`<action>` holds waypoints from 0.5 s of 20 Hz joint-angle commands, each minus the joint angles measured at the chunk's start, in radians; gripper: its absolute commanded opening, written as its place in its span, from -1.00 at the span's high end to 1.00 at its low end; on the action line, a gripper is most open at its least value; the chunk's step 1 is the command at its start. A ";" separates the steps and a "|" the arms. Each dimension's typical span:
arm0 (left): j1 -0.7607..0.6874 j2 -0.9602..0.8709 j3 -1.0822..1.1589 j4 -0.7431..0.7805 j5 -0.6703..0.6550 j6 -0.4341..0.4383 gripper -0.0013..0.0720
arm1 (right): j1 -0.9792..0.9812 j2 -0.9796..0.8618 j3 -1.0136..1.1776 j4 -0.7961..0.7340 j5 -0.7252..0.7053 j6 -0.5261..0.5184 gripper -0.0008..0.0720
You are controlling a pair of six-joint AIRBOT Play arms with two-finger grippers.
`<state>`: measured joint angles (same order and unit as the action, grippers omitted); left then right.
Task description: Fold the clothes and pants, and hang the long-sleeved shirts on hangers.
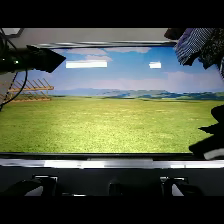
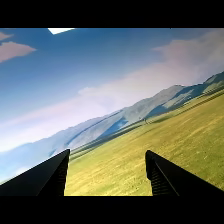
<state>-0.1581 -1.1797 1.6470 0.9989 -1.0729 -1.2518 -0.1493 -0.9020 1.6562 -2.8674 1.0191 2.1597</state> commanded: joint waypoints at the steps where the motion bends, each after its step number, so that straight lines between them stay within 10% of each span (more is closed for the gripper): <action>1: 0.000 -0.016 0.000 0.000 0.001 -0.027 -0.55 | -0.124 -0.044 0.064 -0.145 -0.082 0.099 0.88; 10: -0.001 -0.051 0.000 0.000 0.001 -0.058 -0.55 | -0.165 -0.072 0.154 -0.151 -0.176 0.105 0.88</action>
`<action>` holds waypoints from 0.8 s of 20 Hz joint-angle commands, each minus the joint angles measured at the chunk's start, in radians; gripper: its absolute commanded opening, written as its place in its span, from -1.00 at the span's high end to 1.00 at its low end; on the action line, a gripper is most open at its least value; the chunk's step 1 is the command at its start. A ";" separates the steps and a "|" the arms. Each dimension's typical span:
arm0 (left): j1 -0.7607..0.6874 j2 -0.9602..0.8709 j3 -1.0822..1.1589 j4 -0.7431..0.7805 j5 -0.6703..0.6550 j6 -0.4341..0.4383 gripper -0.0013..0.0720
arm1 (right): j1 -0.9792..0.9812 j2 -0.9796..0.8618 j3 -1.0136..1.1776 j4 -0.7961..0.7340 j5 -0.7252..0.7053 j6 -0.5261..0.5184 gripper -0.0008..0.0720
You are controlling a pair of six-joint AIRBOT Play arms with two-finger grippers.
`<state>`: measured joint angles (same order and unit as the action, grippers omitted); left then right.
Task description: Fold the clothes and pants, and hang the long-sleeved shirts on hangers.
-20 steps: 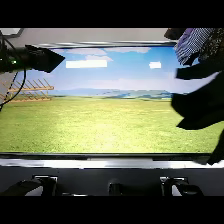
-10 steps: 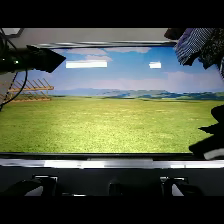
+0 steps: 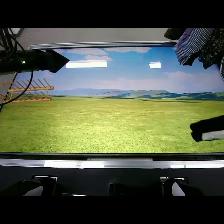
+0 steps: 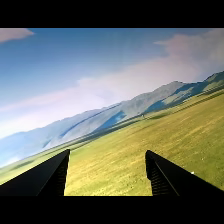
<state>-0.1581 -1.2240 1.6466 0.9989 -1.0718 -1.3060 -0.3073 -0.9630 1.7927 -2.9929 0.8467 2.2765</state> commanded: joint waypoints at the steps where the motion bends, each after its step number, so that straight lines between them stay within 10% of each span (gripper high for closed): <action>1: -0.001 -0.007 0.000 0.000 0.000 -0.004 -0.55 | -0.008 -0.013 0.018 -0.026 -0.002 -0.023 0.88; 16: -0.001 -0.009 0.000 0.000 0.000 -0.004 -0.55 | -0.333 -0.037 0.017 0.366 0.089 -0.037 0.87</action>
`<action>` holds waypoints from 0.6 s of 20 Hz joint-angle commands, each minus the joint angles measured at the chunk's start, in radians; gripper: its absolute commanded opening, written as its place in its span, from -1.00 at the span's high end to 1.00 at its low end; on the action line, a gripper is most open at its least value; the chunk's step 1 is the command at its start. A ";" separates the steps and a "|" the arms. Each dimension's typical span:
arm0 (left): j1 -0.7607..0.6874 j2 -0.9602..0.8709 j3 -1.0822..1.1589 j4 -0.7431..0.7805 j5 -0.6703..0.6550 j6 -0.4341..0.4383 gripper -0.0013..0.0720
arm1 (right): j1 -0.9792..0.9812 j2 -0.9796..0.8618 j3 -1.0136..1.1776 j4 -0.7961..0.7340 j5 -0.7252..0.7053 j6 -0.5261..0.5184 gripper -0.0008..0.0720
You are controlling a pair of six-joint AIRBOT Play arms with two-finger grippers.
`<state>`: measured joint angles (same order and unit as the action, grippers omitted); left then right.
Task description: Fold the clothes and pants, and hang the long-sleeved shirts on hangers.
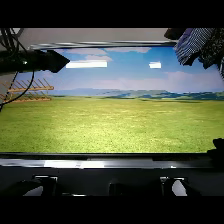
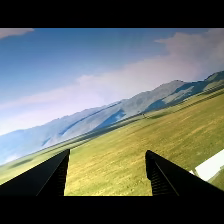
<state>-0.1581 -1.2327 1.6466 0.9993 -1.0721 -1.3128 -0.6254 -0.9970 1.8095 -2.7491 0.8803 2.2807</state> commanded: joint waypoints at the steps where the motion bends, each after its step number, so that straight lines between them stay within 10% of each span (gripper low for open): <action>1: -0.001 0.000 0.000 0.000 0.000 0.002 -0.55 | -0.013 0.000 0.001 0.165 0.076 -0.075 0.87; 3: -0.001 0.000 0.000 0.000 0.000 0.002 -0.55 | -0.013 0.013 0.001 0.222 0.090 -0.114 0.71; 6: 0.002 0.000 0.000 0.001 0.000 -0.102 -0.92 | -0.013 0.060 0.001 0.215 0.046 -0.116 -0.24; 12: 0.022 0.027 0.001 0.000 0.000 -0.172 -0.91 | -0.013 0.196 0.001 0.318 -0.326 0.034 -0.10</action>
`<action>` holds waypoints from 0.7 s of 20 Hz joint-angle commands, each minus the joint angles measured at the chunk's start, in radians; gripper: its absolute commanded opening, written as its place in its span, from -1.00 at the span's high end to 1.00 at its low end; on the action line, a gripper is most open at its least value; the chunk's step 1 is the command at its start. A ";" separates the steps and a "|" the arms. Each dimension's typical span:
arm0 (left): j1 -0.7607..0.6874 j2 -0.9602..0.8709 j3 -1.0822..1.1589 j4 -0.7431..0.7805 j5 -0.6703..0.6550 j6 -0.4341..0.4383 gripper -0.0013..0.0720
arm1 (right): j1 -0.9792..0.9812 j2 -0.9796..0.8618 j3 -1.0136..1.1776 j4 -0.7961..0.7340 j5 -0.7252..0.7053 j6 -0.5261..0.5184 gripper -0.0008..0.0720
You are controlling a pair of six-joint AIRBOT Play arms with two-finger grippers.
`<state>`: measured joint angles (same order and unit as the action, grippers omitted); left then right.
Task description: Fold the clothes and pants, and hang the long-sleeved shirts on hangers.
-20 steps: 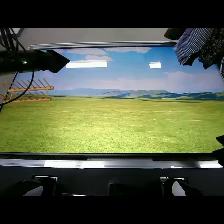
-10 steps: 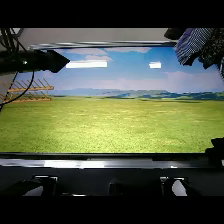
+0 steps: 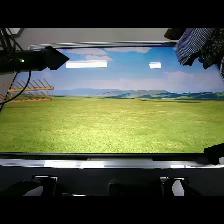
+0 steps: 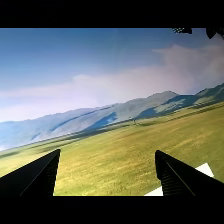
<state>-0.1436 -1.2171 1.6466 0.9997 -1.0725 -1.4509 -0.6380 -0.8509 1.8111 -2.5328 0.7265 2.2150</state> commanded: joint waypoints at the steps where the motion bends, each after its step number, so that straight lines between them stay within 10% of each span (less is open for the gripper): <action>1: 0.008 0.017 0.001 -0.001 0.000 -0.034 -0.90 | 0.000 0.050 -0.001 0.204 -0.194 0.116 0.14; 3: 0.011 0.022 0.001 -0.001 0.000 -0.035 -0.75 | 0.000 0.023 -0.001 0.573 -0.203 -0.004 0.67; 5: 0.013 0.029 0.001 0.000 -0.013 -0.024 0.84 | 0.013 -0.044 -0.001 1.152 -0.152 -0.375 0.87; 7: 0.013 0.038 0.001 0.001 -0.019 -0.023 0.86 | 0.124 -0.143 -0.001 1.615 0.011 -0.821 0.87; 14: 0.013 0.114 -0.044 0.356 -0.189 -0.012 0.87 | 0.600 -0.341 -0.146 1.210 0.597 -0.911 0.87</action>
<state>-0.1314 -1.1370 1.6325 1.1870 -1.1736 -1.4731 -0.1955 -1.1419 1.7535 -1.2469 1.0847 1.4101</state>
